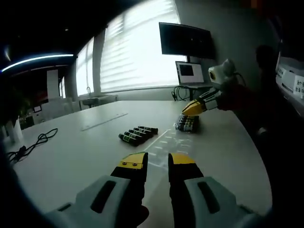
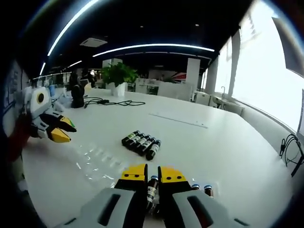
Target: Grip medicine bottles put into box
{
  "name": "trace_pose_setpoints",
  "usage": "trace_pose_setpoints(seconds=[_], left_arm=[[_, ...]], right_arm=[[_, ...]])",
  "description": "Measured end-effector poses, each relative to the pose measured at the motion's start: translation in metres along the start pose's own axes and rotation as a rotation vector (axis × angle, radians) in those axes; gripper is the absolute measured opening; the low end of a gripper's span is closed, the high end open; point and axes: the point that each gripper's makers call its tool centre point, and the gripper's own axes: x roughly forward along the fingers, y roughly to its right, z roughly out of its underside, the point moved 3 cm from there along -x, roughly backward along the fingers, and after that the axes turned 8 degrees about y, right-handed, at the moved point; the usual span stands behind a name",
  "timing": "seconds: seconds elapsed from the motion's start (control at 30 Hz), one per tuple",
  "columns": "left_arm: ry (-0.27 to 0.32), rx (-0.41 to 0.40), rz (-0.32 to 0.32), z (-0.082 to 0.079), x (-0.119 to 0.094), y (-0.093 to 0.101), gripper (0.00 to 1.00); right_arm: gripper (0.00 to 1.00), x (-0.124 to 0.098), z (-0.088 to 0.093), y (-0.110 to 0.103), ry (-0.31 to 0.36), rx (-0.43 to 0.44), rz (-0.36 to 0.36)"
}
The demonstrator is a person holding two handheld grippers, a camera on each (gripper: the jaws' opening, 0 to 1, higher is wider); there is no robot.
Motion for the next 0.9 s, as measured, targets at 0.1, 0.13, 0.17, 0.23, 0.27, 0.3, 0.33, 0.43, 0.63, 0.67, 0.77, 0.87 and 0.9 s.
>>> trace_pose_setpoints(seconds=[0.1, 0.13, 0.17, 0.23, 0.27, 0.3, 0.33, 0.43, 0.63, 0.67, 0.77, 0.87, 0.9], left_arm=[[0.004, -0.001, -0.001, -0.001, 0.000, -0.001, 0.11], [0.004, -0.001, -0.003, -0.001, 0.000, -0.001, 0.11], [0.004, -0.004, -0.006, -0.001, 0.000, -0.002, 0.11], [0.006, -0.008, -0.010, -0.001, -0.001, -0.003, 0.11], [0.006, -0.007, -0.010, -0.002, -0.001, -0.003, 0.11], [0.007, -0.006, -0.010, -0.002, -0.001, -0.003, 0.11], [0.008, -0.006, -0.009, -0.002, -0.001, -0.003, 0.11], [0.007, -0.004, -0.008, -0.002, 0.000, -0.003, 0.11], [0.004, -0.008, -0.006, 0.000, 0.000, -0.003, 0.11], [0.004, -0.008, -0.007, 0.000, 0.000, -0.003, 0.11], [0.006, -0.008, -0.007, -0.001, 0.000, -0.003, 0.12], [0.008, -0.008, -0.007, -0.001, 0.000, -0.003, 0.12], [0.009, -0.008, -0.007, -0.002, 0.000, -0.003, 0.12]], right_arm=[[0.04, 0.006, -0.007, -0.002, 0.017, -0.005, -0.005], [0.04, 0.008, -0.009, -0.003, 0.018, -0.005, -0.008], [0.05, 0.010, -0.011, -0.003, 0.021, -0.009, -0.010], [0.05, 0.015, -0.014, -0.003, 0.025, -0.013, -0.010], [0.05, 0.017, -0.016, -0.004, 0.029, -0.019, -0.011], [0.05, 0.020, -0.018, -0.003, 0.032, -0.020, -0.010], [0.06, 0.022, -0.019, -0.003, 0.033, -0.020, -0.009], [0.07, 0.031, -0.024, -0.003, 0.037, -0.033, -0.004], [0.07, 0.048, -0.038, -0.003, 0.051, -0.050, 0.006], [0.07, 0.052, -0.038, -0.002, 0.046, -0.055, 0.009], [0.07, 0.061, -0.035, -0.001, 0.030, -0.069, 0.014], [0.07, 0.071, -0.026, 0.000, -0.006, -0.072, 0.017], [0.07, 0.073, -0.024, 0.001, -0.017, -0.073, 0.020]])
